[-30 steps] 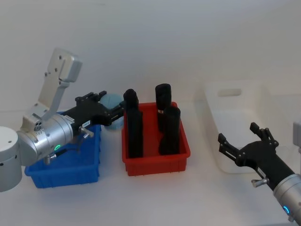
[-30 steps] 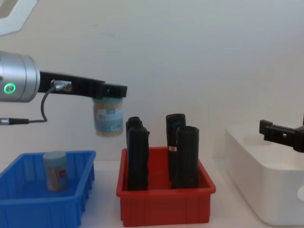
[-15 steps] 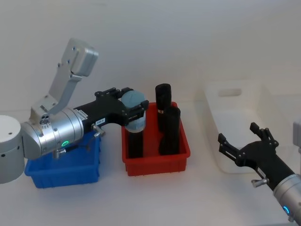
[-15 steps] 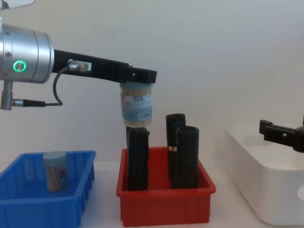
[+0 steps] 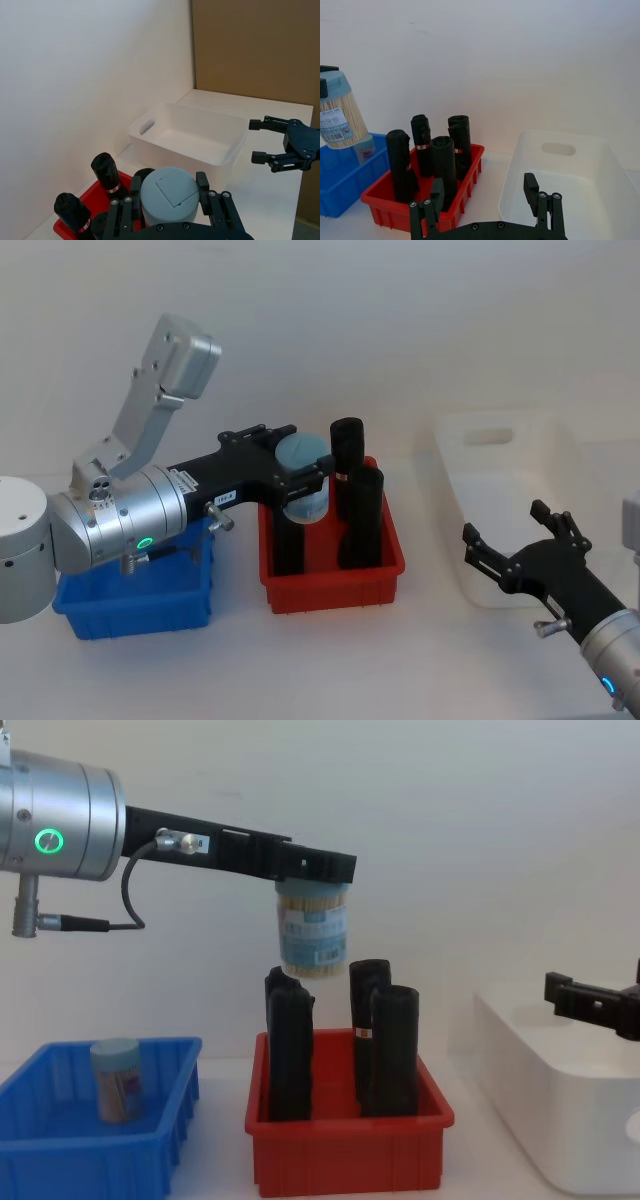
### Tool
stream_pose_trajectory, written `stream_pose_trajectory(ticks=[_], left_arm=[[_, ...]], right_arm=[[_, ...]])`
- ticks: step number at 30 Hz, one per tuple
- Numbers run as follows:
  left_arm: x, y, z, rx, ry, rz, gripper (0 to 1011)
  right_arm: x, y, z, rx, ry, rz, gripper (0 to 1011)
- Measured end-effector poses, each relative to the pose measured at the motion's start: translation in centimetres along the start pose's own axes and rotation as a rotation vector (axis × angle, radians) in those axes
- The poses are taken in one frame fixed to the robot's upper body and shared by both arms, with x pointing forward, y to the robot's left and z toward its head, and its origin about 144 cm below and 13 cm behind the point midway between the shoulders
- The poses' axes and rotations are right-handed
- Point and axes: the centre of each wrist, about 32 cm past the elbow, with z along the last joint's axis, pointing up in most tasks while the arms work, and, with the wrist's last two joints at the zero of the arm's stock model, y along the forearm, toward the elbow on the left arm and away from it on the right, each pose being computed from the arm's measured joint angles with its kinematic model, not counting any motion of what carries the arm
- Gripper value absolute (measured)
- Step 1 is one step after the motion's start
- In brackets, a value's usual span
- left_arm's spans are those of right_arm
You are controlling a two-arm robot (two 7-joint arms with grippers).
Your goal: Pick the cotton swabs from the blue box and place them into the white box.
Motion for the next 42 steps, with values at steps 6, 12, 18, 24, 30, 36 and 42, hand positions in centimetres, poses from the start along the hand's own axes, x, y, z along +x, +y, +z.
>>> stream_pose_trajectory(ticks=[6,12,18,24,30,36,42], left_arm=[[-0.1,0.0,0.1,-0.003,-0.002,-0.012,659],[-0.1,0.0,0.2,-0.004,-0.003,-0.019,659],[-0.1,-0.1,0.3,-0.004,-0.003,-0.024,659],[-0.1,-0.1,0.3,-0.005,-0.004,-0.027,659],[-0.1,-0.1,0.3,-0.006,-0.005,-0.028,659],[-0.1,-0.1,0.4,-0.006,-0.005,-0.029,659],[-0.1,-0.1,0.4,-0.006,-0.005,-0.029,659]], right_arm=[[-0.1,0.2,0.1,-0.001,-0.005,0.017,1001],[-0.4,0.6,0.4,-0.001,-0.016,0.052,1001],[-0.8,1.2,0.7,0.004,-0.026,0.098,1001],[-1.5,2.2,1.2,0.015,-0.037,0.175,1001],[-2.1,3.0,1.6,0.026,-0.047,0.249,1001],[-2.9,4.0,2.1,0.036,-0.062,0.334,1002],[-3.8,5.1,2.5,0.040,-0.087,0.407,1001]])
